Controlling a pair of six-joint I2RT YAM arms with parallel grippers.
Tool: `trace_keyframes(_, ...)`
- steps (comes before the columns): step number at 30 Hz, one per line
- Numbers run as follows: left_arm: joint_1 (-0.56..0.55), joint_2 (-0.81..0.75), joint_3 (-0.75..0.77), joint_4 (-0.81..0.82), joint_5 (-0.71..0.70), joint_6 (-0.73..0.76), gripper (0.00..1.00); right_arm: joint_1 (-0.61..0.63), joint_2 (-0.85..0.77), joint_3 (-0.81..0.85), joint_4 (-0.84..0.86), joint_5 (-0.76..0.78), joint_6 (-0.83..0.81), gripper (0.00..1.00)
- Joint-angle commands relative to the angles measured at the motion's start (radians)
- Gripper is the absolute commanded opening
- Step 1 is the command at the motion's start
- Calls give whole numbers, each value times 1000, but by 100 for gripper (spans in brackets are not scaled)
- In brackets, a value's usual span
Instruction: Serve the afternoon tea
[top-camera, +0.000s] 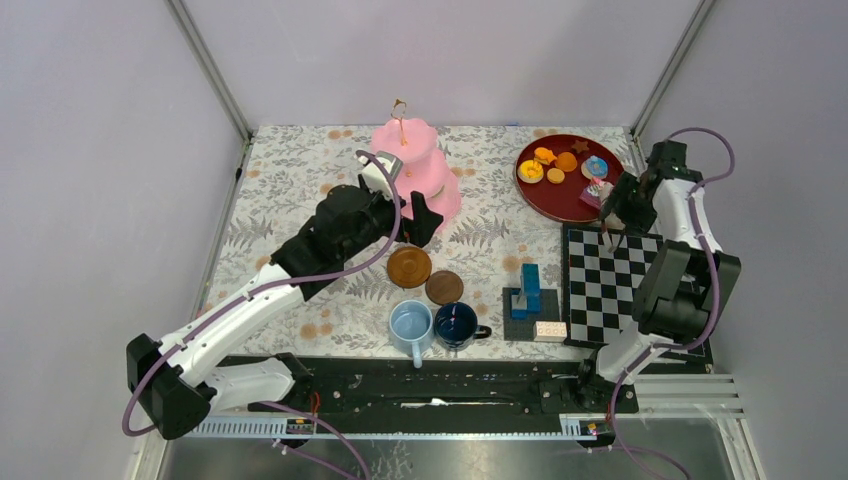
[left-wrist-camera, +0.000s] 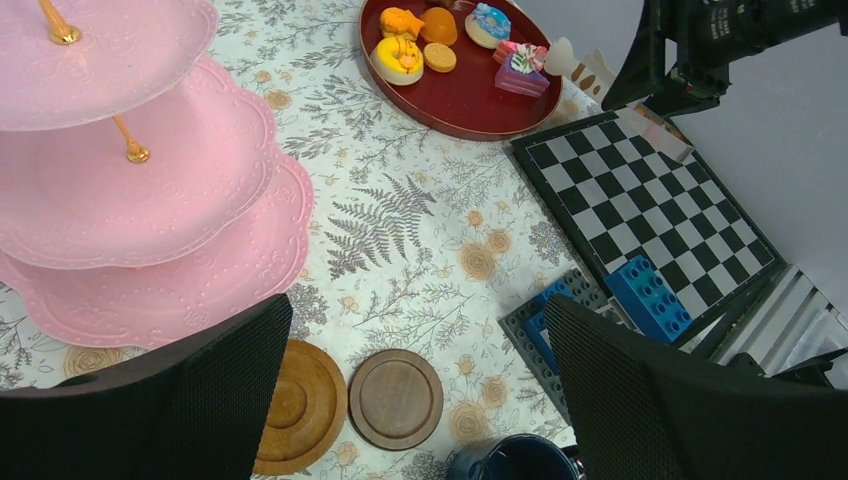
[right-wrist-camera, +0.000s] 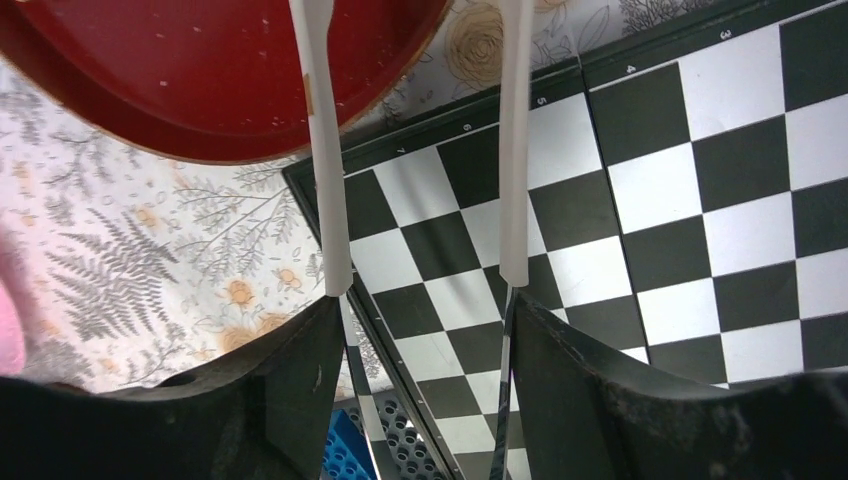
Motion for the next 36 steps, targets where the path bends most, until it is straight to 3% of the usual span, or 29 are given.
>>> trace_keyframes(1, -3, 0, 38, 25, -20, 9, 99, -54, -69, -32, 95, -182, 18, 65)
trace_keyframes(12, -4, 1, 42, 23, -34, 19, 99, -77, 25, -26, 145, -295, 17, 66)
trace_keyframes(27, -3, 3, 45, 20, -29, 20, 99, -67, 69, -37, 162, -308, 25, 65)
trace_keyframes(36, -4, 0, 44, 22, -20, 15, 99, 3, 65, -42, 149, -286, 22, 65)
